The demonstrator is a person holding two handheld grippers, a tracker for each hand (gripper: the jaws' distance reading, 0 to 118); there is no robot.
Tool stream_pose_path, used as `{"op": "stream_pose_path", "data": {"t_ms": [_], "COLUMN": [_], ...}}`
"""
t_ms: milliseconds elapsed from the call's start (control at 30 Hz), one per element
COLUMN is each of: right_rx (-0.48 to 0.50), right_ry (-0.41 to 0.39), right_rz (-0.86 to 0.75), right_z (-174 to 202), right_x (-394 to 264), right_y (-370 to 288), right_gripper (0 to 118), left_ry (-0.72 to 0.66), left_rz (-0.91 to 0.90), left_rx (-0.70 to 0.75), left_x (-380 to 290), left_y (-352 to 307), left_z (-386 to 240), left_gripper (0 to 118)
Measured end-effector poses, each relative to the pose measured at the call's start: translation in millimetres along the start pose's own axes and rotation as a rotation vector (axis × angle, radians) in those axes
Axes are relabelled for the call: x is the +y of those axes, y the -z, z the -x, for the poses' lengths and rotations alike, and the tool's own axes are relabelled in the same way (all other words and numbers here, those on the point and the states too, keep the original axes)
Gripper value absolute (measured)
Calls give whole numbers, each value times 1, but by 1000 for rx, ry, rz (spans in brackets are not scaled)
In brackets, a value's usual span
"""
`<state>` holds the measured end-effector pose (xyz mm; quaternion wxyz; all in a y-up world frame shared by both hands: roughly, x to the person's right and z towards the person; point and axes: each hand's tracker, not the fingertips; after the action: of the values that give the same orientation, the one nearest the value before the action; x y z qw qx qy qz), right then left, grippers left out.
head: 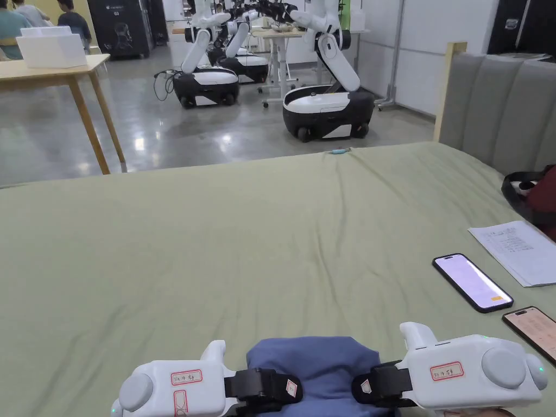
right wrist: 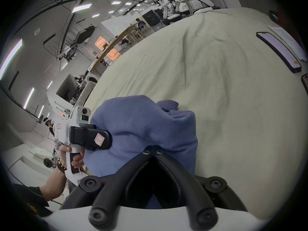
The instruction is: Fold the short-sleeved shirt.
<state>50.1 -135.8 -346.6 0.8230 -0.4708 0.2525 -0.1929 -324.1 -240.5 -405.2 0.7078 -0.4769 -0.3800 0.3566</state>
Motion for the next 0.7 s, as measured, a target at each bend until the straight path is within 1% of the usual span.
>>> {"op": "stream_pose_path", "data": {"t_ms": [67,133,167,200,233,267,333,367,433,500,633,700], "right_rx": [19,135,225,284,302,286,229,214,218,237,226,236], "right_ry": [28,96,130,153,152,132,85,67,51,33,-58,-82], "right_rz": [-13,-92,-142,-175,-195,-210,-209,-206,-204,-194,-160,-147], "right_z": [1,4,7,11,16,24,38,46,62,80,119,137], "right_x": [0,-3,-5,-6,-7,-6,-2,-1,1,1,1,0], "right_y": [-3,-16,-26,-34,-39,-45,-51,-50,-45,-33,2,21], "right_gripper": [1,1,1,1,1,1,1,1,1,1,1,1], "left_ry": [-6,-13,-8,18,23,10,-10,-16,-51,-55,-70,-77], "left_rz": [8,7,10,0,0,16,-7,-12,-33,-51,-84,-118], "left_rx": [-6,-22,-25,-15,-5,13,66,68,60,96,142,157], "left_x": [3,8,11,15,20,24,28,32,31,23,4,-8], "left_y": [-4,-17,-31,-49,-66,-88,-134,-159,-207,-258,-351,-401], "left_z": [0,-1,0,1,4,14,34,44,67,79,114,134], "left_gripper": [34,34,34,34,34,34,34,34,34,34,34,34]}}
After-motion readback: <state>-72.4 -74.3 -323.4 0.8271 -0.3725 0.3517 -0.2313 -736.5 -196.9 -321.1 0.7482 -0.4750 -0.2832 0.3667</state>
